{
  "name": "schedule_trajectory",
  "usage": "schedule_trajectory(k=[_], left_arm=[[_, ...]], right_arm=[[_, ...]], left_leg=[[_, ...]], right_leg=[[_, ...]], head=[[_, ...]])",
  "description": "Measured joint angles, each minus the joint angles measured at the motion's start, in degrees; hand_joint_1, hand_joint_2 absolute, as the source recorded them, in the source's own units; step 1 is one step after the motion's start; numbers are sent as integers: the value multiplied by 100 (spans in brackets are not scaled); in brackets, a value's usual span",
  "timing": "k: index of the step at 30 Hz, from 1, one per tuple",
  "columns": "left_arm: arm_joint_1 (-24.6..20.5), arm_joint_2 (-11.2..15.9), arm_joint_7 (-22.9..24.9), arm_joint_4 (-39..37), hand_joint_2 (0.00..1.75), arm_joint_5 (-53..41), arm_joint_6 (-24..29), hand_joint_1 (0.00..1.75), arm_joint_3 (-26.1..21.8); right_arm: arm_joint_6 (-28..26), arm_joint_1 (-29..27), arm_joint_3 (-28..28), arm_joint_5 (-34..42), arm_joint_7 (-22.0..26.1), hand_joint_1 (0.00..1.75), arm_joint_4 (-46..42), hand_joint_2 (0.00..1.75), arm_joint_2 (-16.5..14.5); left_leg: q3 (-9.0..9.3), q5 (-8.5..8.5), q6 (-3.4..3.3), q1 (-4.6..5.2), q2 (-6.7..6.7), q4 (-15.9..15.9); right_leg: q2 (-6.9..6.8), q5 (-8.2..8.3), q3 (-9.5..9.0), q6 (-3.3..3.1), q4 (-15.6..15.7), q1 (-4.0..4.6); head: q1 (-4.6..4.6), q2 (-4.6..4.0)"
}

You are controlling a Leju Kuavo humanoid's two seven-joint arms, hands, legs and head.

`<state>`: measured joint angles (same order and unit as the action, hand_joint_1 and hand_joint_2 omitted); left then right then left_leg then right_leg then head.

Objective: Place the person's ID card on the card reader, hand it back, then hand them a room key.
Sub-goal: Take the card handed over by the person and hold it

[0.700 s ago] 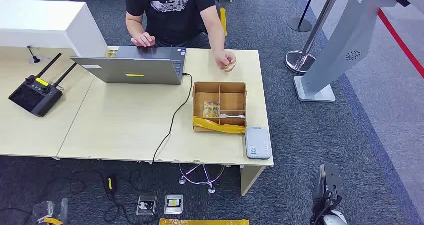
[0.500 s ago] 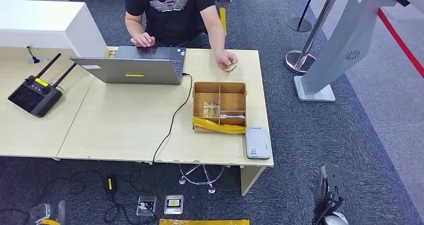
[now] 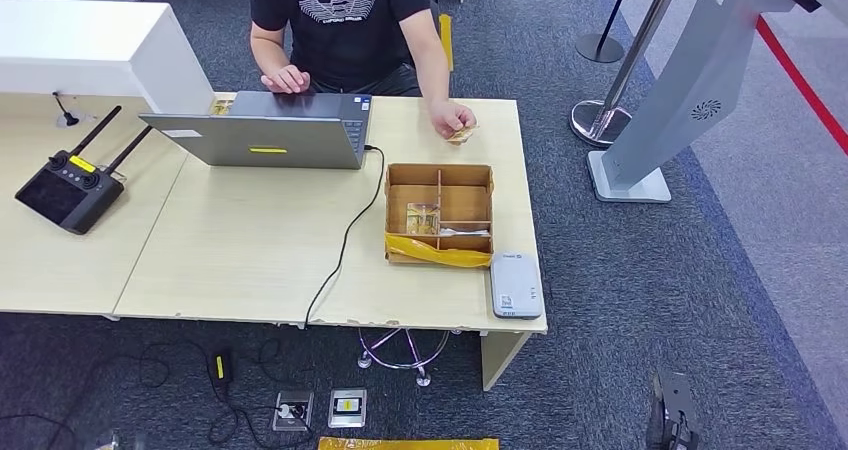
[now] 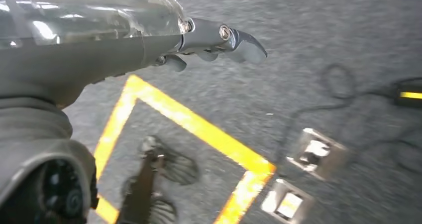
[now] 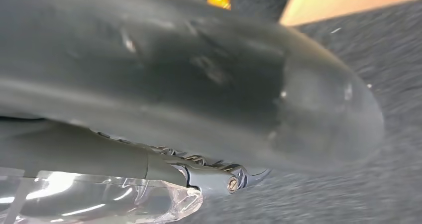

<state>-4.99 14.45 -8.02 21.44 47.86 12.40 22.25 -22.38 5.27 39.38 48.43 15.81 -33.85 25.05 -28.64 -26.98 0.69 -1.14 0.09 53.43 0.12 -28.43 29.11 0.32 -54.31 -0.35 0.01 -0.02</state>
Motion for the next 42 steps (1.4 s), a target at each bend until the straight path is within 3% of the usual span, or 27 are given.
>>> schedule_trajectory(k=[7, 15, 20, 29, 33, 37, 42], left_arm=[[-67, -79, 596, -319, 0, 179, 72, 0, 129], [-117, -179, 1470, -669, 0, 403, 80, 0, 276], [-125, -235, 1774, -779, 0, 518, 171, 0, 322], [-144, -320, 1774, -885, 0, 564, 284, 0, 374], [-146, -359, 1679, -905, 0, 620, 313, 0, 376], [-147, -369, 1559, -941, 0, 674, 331, 0, 380], [-149, -375, 1550, -954, 0, 704, 366, 0, 382]], right_arm=[[129, 98, 229, 172, -373, 0, 762, 0, -43], [714, 188, 461, 471, -1266, 0, 1594, 0, 12], [623, 237, 509, 626, -1478, 0, 1888, 0, 128], [536, 284, 584, 639, -1330, 0, 2128, 0, 192], [716, 308, 568, 1153, -1037, 0, 2204, 0, 297], [956, 388, 491, 1352, -455, 0, 2280, 0, 721], [1159, 493, 392, 1455, -247, 0, 2347, 0, 1325]], left_leg=[[-2, 0, 0, 0, 0, 1], [-2, 0, 0, 1, 0, 3], [-2, 0, 0, 1, 1, 3], [-1, 0, -1, 1, 0, 4], [-2, 0, -1, 5, 0, 5], [-1, 0, -4, 19, 0, 5], [-3, 0, -14, 24, -1, 7]], right_leg=[[0, 0, 1, 0, 0, 0], [-1, 0, 1, 0, 0, -2], [0, 0, 1, 0, 0, -2], [-1, 1, 0, 1, -1, -2], [-1, 1, -1, 1, -1, -6], [-2, 1, 0, 2, -1, -19], [-2, 3, -2, 5, -1, -24]], head=[[1, 0], [-1, 0], [0, 0], [-1, 0], [-2, 0], [-2, 0], [1, 0]])
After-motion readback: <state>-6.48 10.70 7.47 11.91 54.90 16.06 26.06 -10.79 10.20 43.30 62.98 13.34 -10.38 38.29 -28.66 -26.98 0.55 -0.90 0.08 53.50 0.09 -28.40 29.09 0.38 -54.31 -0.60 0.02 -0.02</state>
